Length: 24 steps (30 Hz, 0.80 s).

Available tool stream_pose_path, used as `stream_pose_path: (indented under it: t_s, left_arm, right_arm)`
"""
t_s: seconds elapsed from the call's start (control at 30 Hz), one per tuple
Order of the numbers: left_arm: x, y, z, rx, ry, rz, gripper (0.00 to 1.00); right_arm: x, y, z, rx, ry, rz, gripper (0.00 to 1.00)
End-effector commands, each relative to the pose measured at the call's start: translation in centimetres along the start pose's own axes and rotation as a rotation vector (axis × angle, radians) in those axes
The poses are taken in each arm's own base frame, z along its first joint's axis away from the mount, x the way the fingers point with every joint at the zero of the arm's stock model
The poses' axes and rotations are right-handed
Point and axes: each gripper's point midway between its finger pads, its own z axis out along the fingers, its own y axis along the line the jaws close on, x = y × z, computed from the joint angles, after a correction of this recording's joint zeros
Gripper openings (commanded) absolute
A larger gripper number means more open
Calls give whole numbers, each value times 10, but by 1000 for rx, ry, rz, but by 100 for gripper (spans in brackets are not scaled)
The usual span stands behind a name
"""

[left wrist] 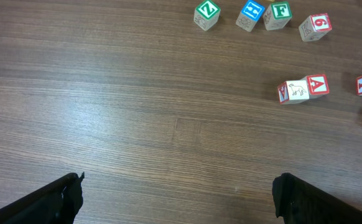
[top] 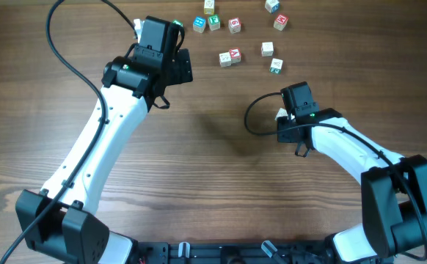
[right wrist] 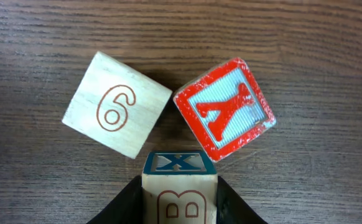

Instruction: Form a circle

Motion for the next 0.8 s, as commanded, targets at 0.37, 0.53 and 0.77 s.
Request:
stream_pose_path:
  t_s: [0.37,0.53,0.77]
  left_arm:
    - [0,2,2,-5,2,-12,100]
    - [0,2,2,-5,2,-12,100]
    - [0,2,2,-5,1,-12,100]
  right_arm:
    - [2,-2,3,15,3,-56,43]
    - [2,-2,3,15,3,-56,49]
    - [2,-2,3,14,4,-56,38]
